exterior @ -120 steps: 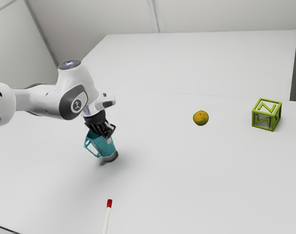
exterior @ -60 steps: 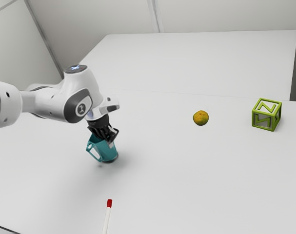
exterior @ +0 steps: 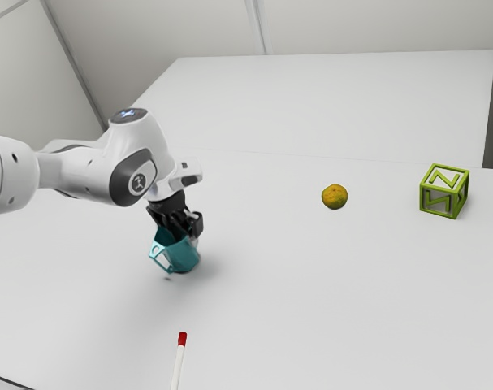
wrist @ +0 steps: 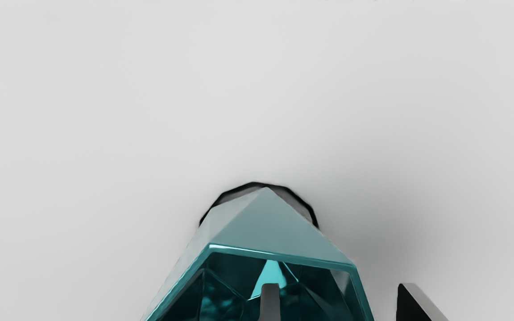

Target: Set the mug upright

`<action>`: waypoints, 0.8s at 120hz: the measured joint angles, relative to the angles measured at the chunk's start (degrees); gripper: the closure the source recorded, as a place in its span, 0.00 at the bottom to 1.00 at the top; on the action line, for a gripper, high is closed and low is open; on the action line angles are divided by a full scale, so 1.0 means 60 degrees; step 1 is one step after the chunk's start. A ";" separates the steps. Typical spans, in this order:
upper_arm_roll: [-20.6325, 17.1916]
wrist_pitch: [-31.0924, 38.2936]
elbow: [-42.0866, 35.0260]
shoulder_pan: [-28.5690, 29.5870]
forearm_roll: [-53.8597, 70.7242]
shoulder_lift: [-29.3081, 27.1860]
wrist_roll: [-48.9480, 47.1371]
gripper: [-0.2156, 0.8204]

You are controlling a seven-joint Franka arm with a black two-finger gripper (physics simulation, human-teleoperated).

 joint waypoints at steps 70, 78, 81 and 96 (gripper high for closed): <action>-0.0206 -0.1734 0.1796 0.0148 -0.0339 -0.0498 0.0079 0.25; -0.0290 -0.2205 0.2150 0.0204 -0.0377 -0.0445 0.0049 0.24; -0.0331 -0.2373 0.2302 0.0240 -0.0387 -0.0416 0.0038 0.24; -0.0537 -0.3152 0.2968 0.0428 -0.0415 -0.0270 -0.0010 0.24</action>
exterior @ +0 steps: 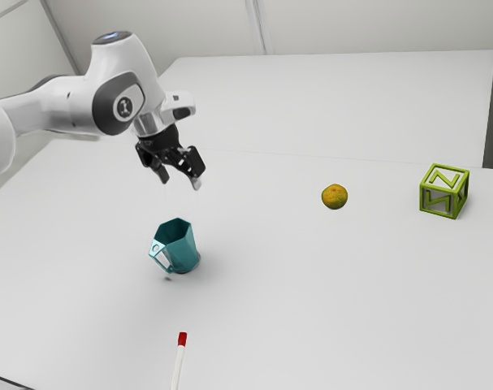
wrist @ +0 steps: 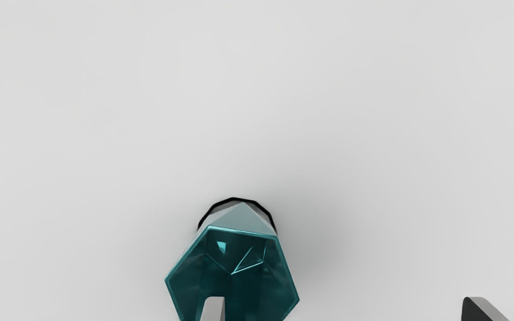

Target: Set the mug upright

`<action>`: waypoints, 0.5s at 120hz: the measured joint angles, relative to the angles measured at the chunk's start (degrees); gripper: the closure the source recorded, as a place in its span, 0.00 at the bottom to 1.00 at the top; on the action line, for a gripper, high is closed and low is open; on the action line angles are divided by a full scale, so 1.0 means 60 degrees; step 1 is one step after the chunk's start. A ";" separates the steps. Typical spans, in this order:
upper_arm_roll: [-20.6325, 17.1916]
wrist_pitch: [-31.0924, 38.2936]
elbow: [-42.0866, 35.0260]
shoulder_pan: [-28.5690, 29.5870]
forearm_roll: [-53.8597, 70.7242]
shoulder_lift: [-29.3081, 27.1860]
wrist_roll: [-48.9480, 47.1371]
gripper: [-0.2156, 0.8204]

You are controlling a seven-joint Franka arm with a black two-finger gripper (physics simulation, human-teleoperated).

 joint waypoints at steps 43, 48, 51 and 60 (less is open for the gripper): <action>-0.0026 -0.2043 0.2611 0.0090 0.0074 0.0767 -0.0092 0.23; -0.0016 -0.2264 0.2902 0.0103 0.0086 0.0832 -0.0098 0.23; -0.0007 -0.2380 0.3035 0.0111 0.0094 0.0858 -0.0101 0.23; 0.0016 -0.2737 0.3480 0.0144 0.0110 0.0922 -0.0109 0.23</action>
